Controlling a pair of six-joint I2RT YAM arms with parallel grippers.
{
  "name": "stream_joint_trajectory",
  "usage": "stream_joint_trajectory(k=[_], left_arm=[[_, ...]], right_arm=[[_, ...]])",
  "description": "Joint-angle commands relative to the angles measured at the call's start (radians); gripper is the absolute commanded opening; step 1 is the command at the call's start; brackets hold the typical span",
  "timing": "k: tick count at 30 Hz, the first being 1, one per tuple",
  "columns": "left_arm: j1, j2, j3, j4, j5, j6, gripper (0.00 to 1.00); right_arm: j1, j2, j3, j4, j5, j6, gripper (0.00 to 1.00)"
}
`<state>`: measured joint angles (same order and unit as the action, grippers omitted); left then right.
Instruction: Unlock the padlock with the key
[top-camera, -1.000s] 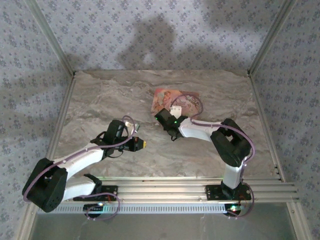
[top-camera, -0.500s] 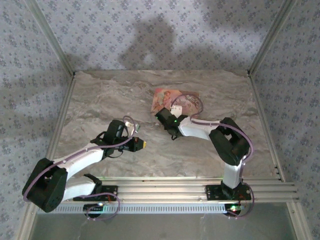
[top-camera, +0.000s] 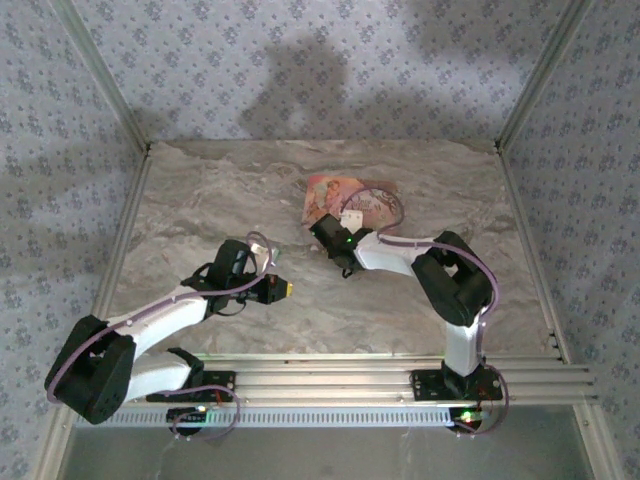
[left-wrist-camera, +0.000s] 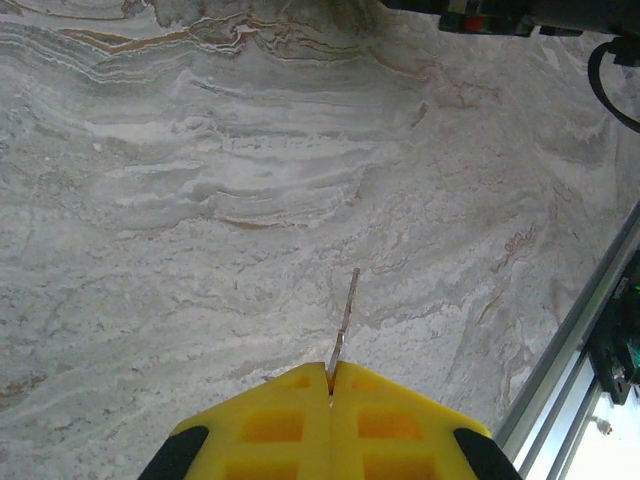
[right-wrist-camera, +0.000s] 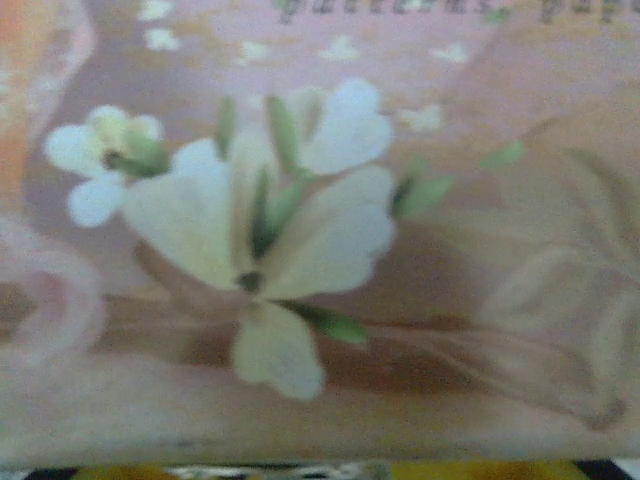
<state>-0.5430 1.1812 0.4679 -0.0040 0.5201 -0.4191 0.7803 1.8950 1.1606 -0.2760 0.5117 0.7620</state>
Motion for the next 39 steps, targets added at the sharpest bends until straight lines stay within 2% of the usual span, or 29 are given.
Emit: stream_joint_trajectory(k=[1, 4, 9, 19, 29, 39], left_arm=[[0.0, 0.005, 0.011, -0.018, 0.027, 0.035, 0.0], [0.001, -0.018, 0.009, -0.025, 0.039, 0.049, 0.0], [0.0, -0.07, 0.007, -0.042, 0.024, 0.051, 0.0], [-0.023, -0.039, 0.046, -0.076, 0.095, 0.078, 0.0], [-0.114, -0.035, 0.075, -0.013, -0.002, 0.073, 0.0], [-0.152, -0.011, 0.034, 0.146, -0.041, 0.082, 0.0]], right_arm=[[-0.01, 0.017, 0.019, 0.049, -0.025, -0.05, 0.23], [-0.013, -0.018, -0.014, 0.084, -0.072, -0.093, 0.11], [-0.033, -0.084, -0.042, 0.061, -0.179, -0.159, 0.0], [-0.041, -0.218, -0.071, -0.054, -0.347, -0.239, 0.0], [-0.051, -0.254, -0.002, -0.237, -0.542, -0.199, 0.0], [-0.063, -0.315, 0.008, -0.279, -0.675, -0.175, 0.0]])
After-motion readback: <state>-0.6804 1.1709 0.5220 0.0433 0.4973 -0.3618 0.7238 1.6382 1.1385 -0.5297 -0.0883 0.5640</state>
